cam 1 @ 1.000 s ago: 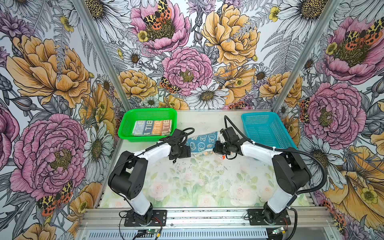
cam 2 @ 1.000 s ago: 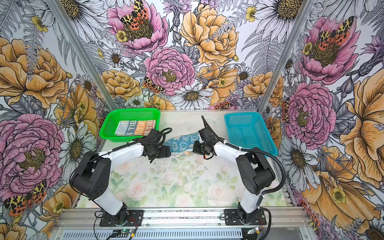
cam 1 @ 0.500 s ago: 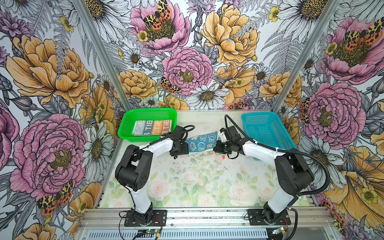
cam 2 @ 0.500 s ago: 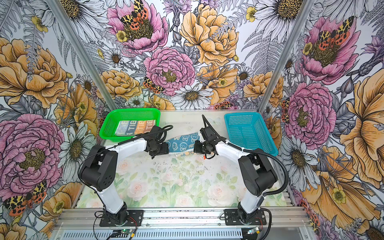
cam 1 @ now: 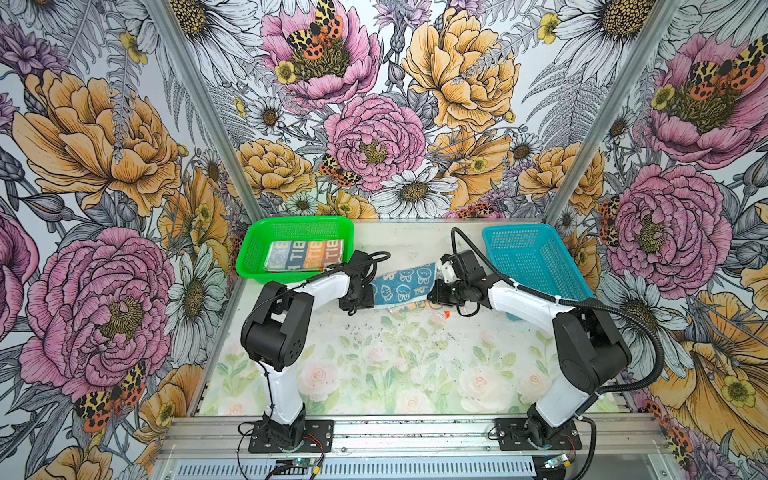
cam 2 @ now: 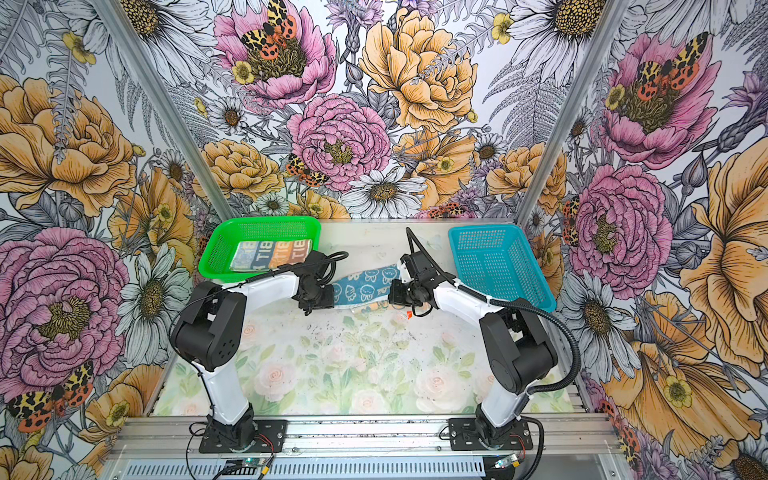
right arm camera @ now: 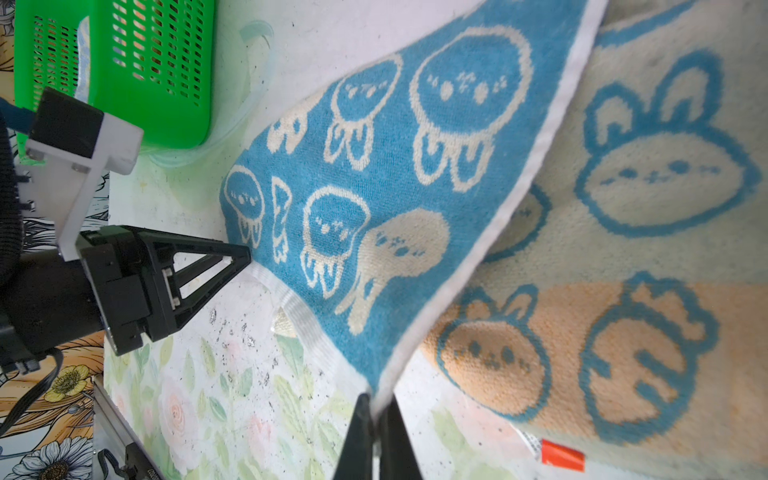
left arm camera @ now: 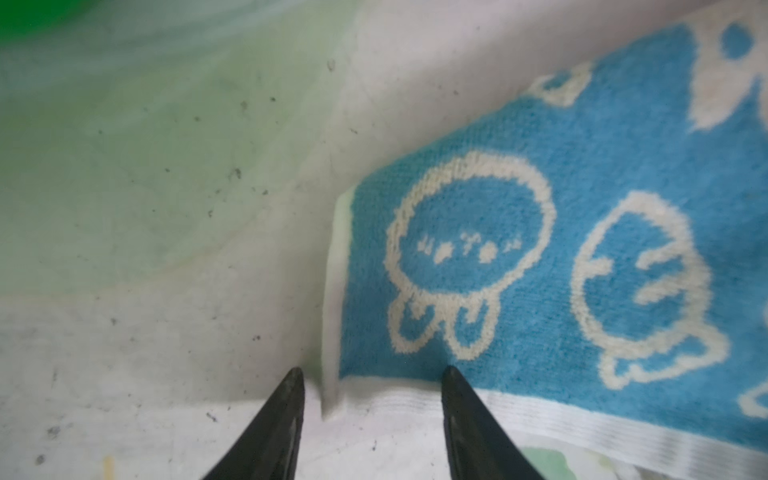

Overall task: Fold and stack the towels
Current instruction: 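Grasp the blue bunny towel's near corners with both grippers, then lift the towel with both grippers and swing it away from the robot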

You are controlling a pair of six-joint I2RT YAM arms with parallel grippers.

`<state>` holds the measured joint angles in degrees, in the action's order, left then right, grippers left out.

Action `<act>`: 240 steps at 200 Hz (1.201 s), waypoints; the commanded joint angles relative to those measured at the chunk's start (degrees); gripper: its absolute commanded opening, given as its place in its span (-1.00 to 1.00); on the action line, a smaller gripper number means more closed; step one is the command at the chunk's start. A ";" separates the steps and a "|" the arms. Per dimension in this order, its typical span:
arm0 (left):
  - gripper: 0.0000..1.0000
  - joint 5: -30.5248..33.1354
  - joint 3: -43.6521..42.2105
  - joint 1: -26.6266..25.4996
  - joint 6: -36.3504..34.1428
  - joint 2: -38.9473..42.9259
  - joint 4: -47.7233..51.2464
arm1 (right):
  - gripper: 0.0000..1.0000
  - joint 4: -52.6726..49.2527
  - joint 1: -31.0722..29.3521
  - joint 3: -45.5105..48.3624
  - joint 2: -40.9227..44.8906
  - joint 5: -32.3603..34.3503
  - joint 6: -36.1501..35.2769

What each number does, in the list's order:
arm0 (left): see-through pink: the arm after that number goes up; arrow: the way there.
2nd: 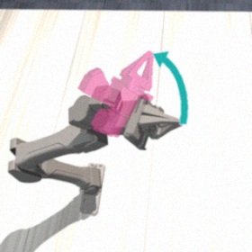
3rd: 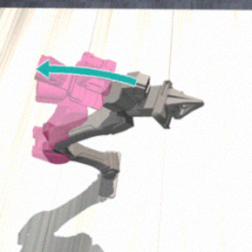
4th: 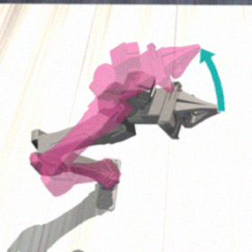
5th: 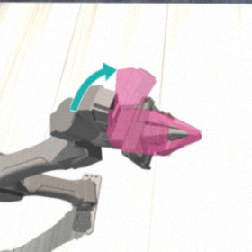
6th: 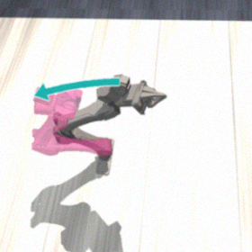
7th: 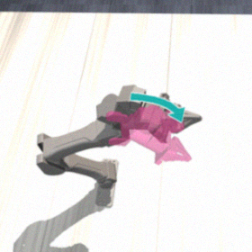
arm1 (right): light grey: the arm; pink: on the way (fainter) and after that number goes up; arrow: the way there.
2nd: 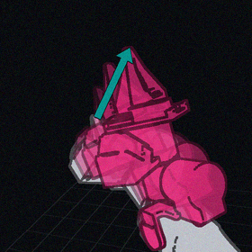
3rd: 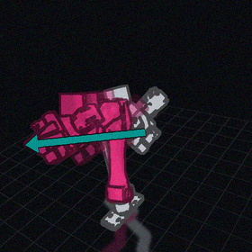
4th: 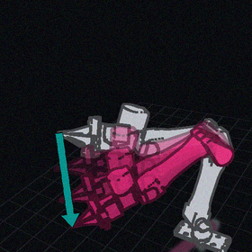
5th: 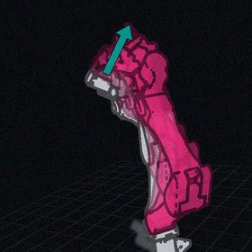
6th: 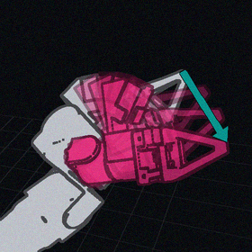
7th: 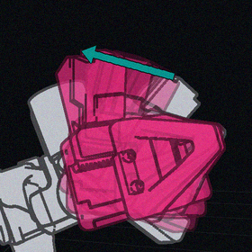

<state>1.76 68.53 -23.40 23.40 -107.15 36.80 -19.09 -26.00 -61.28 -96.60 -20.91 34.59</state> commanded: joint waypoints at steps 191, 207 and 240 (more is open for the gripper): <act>-1.00 -9.78 26.04 3.62 2.53 16.10 4.38 | -1.00 -11.87 2.82 -18.95 14.84 0.59 -8.25; -1.00 -11.03 31.43 4.44 2.92 17.41 4.73 | -1.00 -14.27 3.43 -23.57 17.52 0.61 -10.26; -1.00 -12.77 38.25 4.76 4.00 22.43 4.92 | -1.00 -18.39 3.59 -30.78 22.91 -1.69 -12.78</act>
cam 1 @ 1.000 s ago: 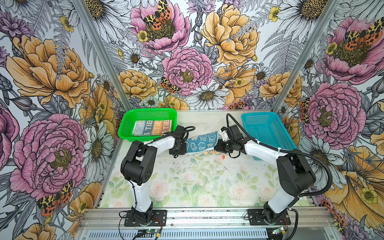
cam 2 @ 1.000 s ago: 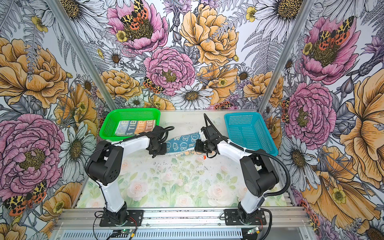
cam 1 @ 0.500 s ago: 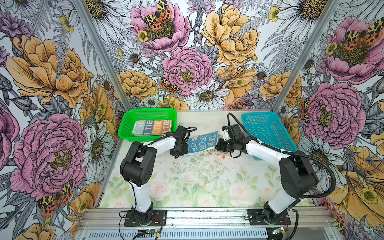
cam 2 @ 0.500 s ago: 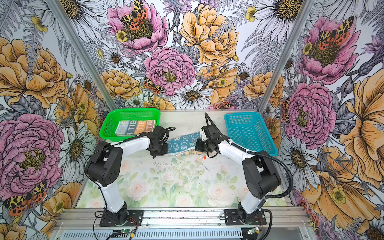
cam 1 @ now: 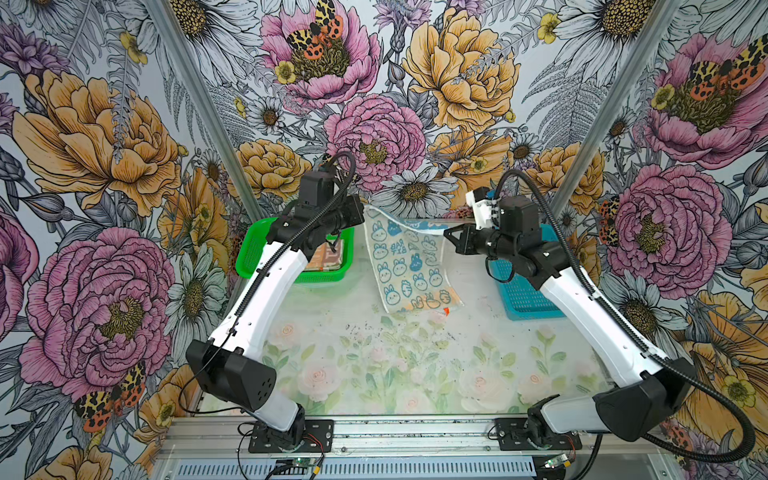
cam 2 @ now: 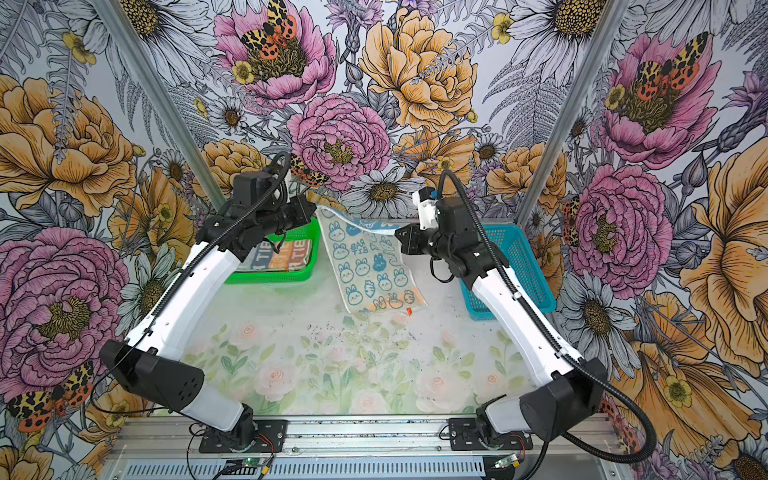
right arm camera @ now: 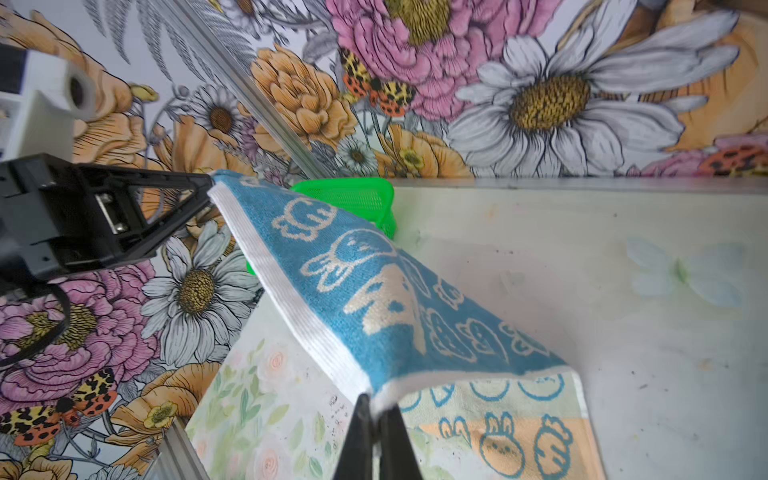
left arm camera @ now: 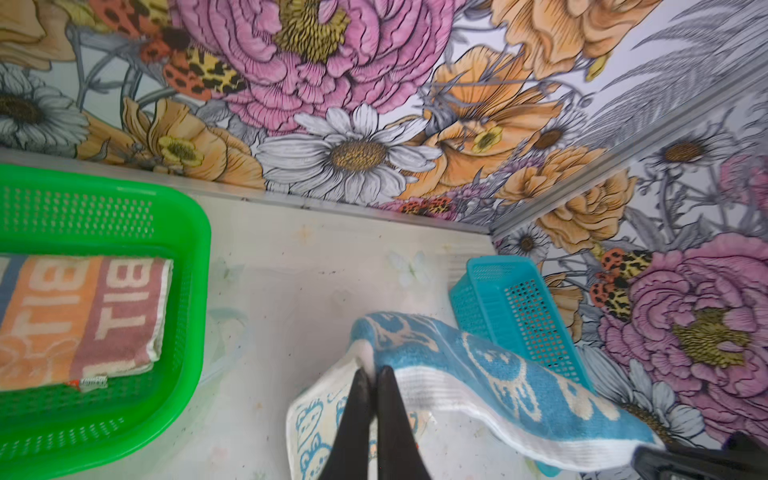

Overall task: Fold and stack the towels
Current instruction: 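Lift the towel with both grippers and swing it away from the robot, then lay the towel flat on the table and pull both grippers back toward the robot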

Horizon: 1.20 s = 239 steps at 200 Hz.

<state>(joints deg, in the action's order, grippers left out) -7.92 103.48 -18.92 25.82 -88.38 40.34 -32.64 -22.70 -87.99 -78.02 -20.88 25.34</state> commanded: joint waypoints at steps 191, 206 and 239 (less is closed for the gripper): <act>-1.00 -13.95 5.50 5.62 6.68 -3.40 4.49 | -1.00 -12.11 14.46 -13.63 -7.10 -10.71 -0.13; -1.00 -14.23 8.97 5.84 5.54 -10.42 4.48 | -1.00 -12.12 16.09 -16.59 -13.72 -11.23 -1.31; -1.00 -18.15 20.55 6.03 4.83 -28.12 4.52 | -1.00 -12.01 18.97 -23.33 -27.16 -14.37 -2.16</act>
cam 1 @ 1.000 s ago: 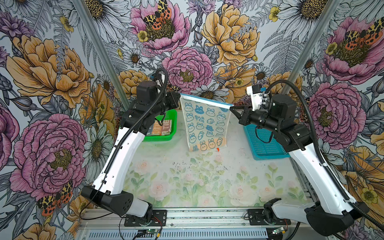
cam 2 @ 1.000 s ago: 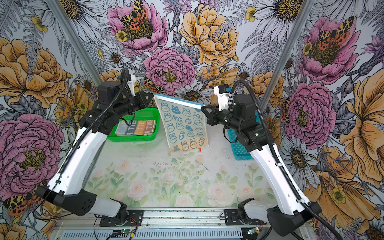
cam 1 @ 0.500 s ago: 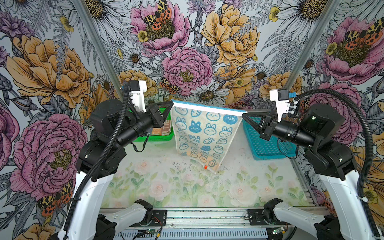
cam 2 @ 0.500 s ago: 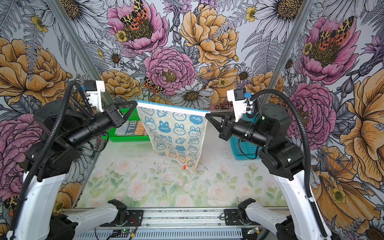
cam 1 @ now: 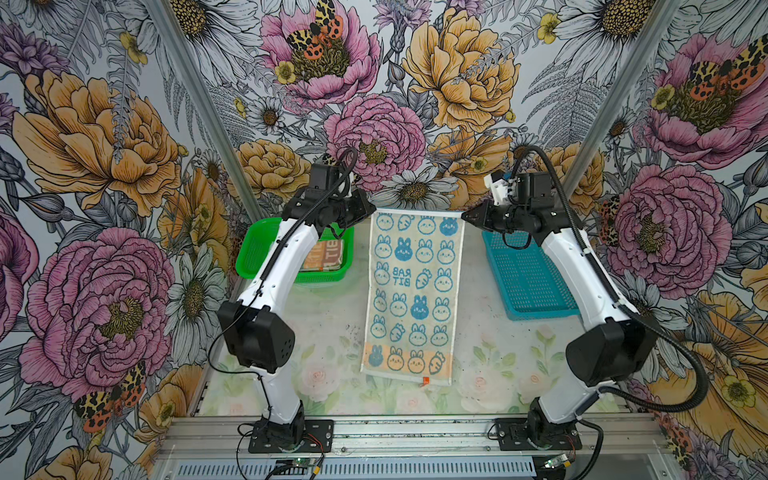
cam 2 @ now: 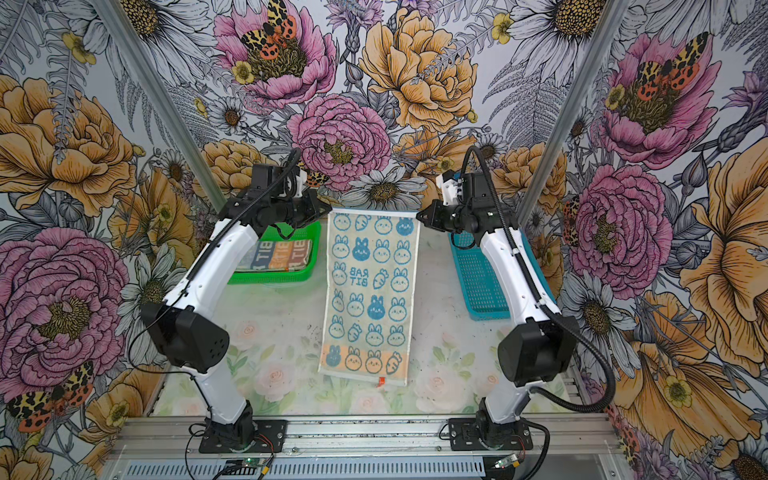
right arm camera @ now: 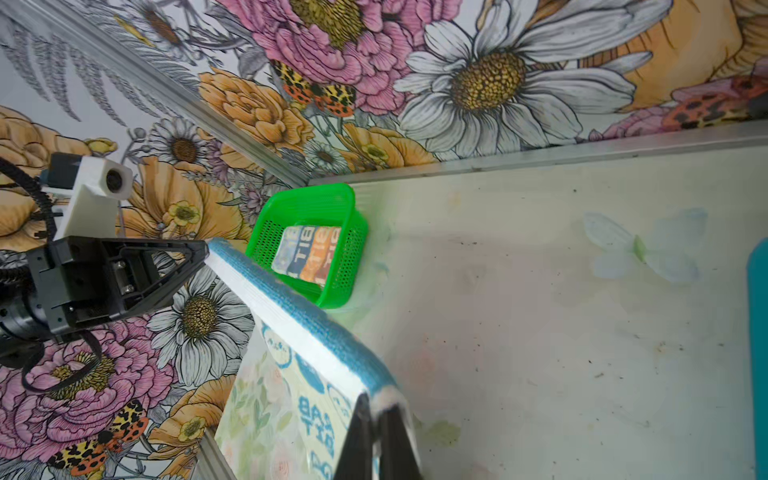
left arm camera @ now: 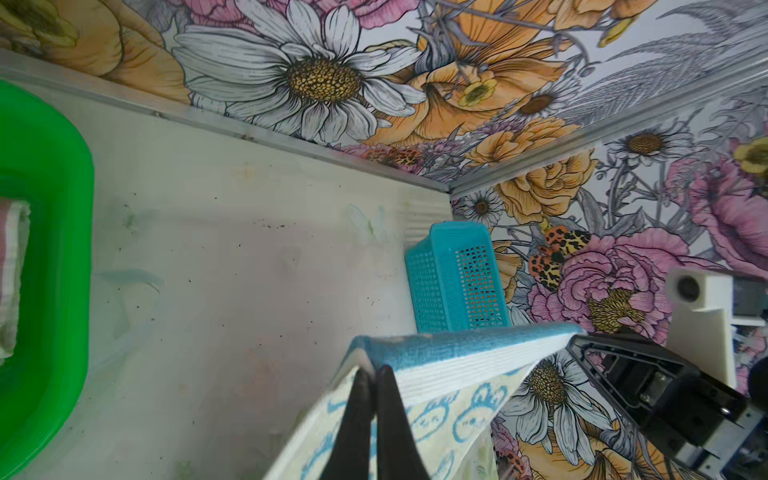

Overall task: Fold and stack the towels
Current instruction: 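Lay the towel flat on the table and pull both grippers back toward the robot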

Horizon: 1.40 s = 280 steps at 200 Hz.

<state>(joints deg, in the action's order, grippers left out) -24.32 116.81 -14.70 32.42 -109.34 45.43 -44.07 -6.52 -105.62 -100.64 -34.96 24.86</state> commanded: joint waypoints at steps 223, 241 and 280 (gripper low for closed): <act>-1.00 10.19 -44.67 -3.80 -8.18 12.70 -6.54 | -1.00 18.51 -3.90 51.09 15.11 0.62 5.30; -1.00 9.61 -45.97 -4.62 -7.82 14.85 -6.56 | -1.00 17.83 -4.19 52.28 18.38 0.55 5.85; -1.00 10.57 -52.26 -8.16 -7.05 16.02 -7.62 | -1.00 18.21 -6.12 57.89 20.17 2.30 6.40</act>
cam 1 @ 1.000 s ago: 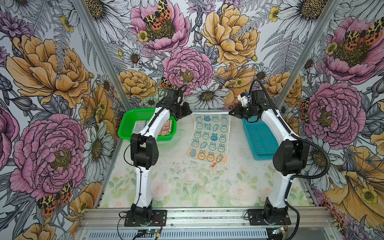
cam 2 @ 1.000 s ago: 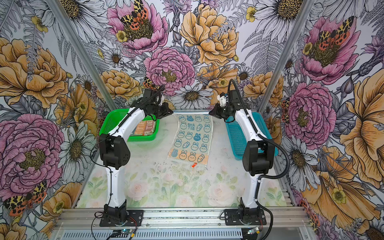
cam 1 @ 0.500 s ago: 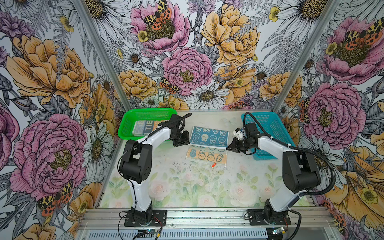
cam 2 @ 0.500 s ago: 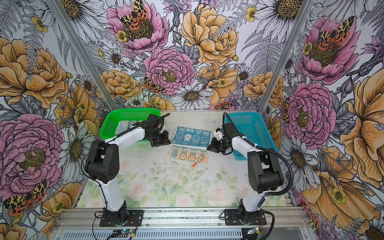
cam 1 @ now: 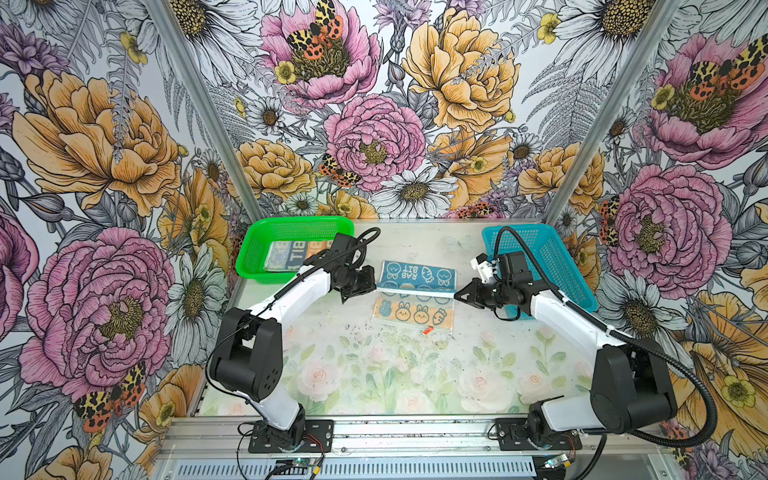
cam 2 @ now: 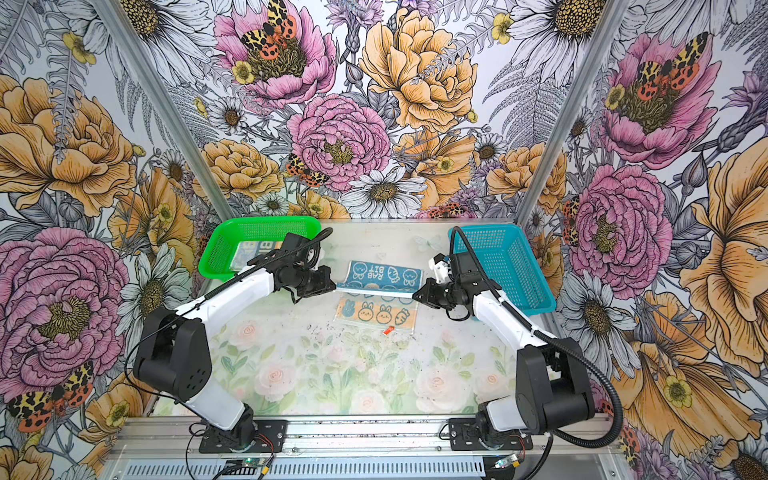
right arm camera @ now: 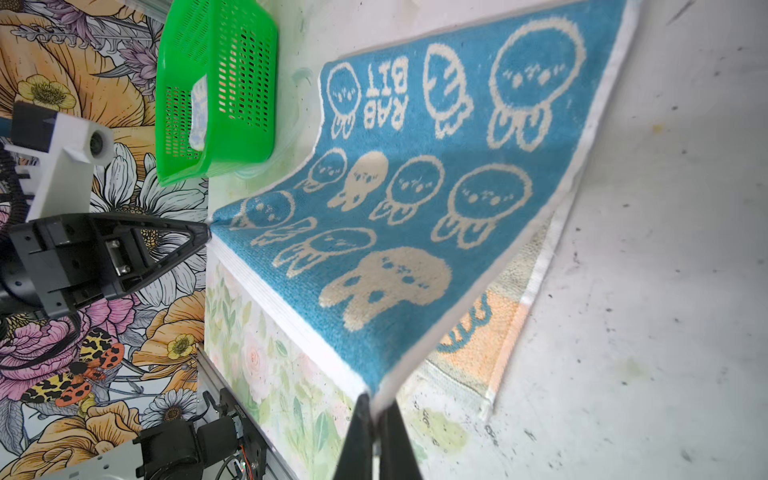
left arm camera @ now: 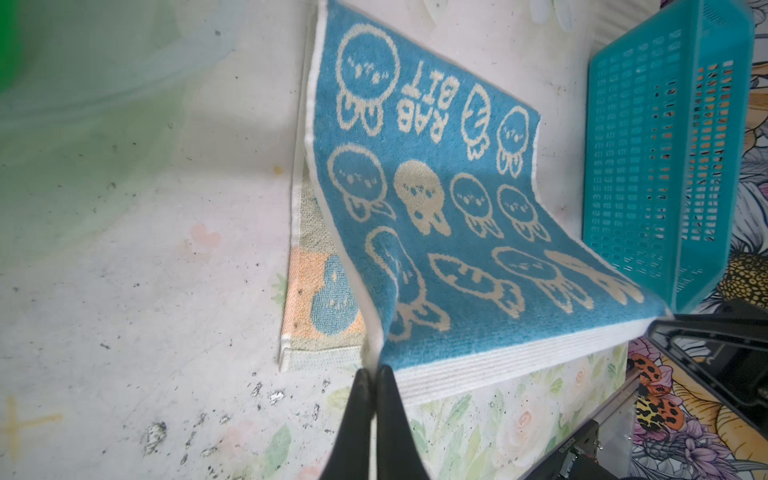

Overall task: Fold and stack the towels
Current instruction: 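Lay the towel flat on the table and pull both grippers back toward the robot, then open both grippers and raise them off the towel's near edge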

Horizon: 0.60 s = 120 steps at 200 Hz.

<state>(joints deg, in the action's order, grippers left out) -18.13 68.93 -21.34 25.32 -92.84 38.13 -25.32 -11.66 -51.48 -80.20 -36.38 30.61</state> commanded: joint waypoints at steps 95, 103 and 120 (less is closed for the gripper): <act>-1.00 7.08 -12.88 -4.22 1.58 -3.50 -4.88 | -1.00 6.19 -5.20 12.00 -7.52 5.90 2.76; -1.00 7.52 -12.85 -4.34 1.55 -3.75 -4.90 | -1.00 6.57 -5.54 11.93 -7.88 6.02 3.00; -1.00 8.27 -12.50 -4.41 1.57 -4.18 -4.78 | -1.00 6.69 -6.14 11.71 -8.26 6.57 3.19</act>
<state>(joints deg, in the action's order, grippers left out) -14.41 56.25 -25.74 26.63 -95.81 34.02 -20.23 -17.17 -39.79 -87.55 -32.75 33.01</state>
